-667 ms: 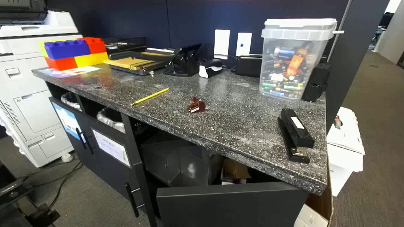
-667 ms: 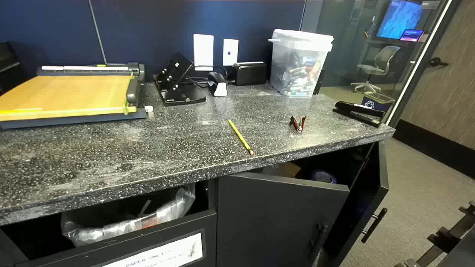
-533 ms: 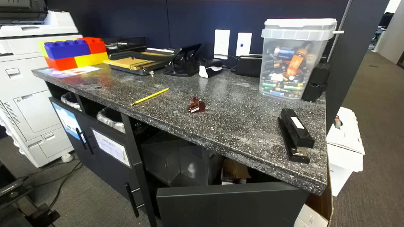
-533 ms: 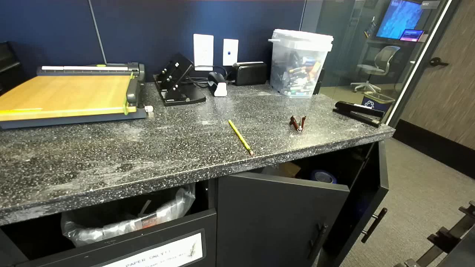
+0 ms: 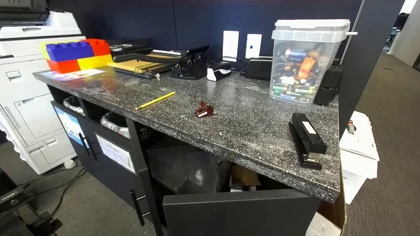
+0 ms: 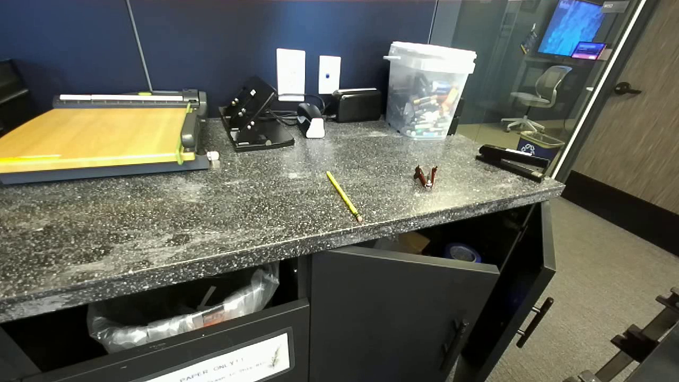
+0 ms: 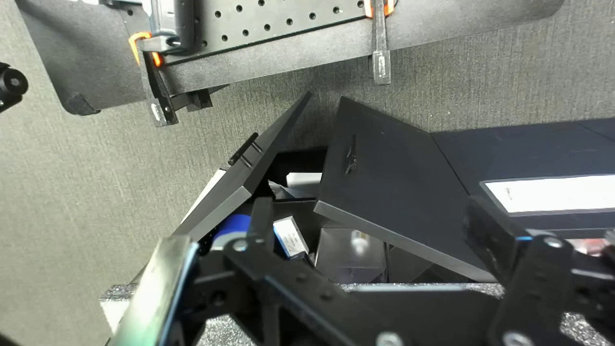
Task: Close the left door of the cabinet on the right
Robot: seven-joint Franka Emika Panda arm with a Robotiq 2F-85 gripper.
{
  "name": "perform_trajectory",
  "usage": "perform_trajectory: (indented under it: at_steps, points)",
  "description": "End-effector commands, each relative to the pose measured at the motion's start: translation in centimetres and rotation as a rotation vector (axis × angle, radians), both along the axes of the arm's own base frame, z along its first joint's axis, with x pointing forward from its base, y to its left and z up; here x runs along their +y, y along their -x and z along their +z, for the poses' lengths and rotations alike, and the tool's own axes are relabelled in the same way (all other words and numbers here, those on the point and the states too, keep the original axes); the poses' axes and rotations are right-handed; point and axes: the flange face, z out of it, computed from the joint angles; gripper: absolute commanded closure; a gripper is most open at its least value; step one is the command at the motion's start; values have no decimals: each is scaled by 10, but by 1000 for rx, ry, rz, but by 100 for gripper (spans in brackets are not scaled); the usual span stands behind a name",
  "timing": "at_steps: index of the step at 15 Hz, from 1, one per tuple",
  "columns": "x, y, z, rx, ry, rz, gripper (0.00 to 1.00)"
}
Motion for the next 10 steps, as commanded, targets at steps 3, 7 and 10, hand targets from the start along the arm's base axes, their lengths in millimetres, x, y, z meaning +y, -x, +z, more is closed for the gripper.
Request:
perform_trajectory:
  at_steps: [3,7,10]
  points:
    - [-16,-57,-37,28,-79,-64,0]
    - [-24,-89,-95,75,-114,-125,0]
    - [-30,-107,-143,116,-127,-166,0]
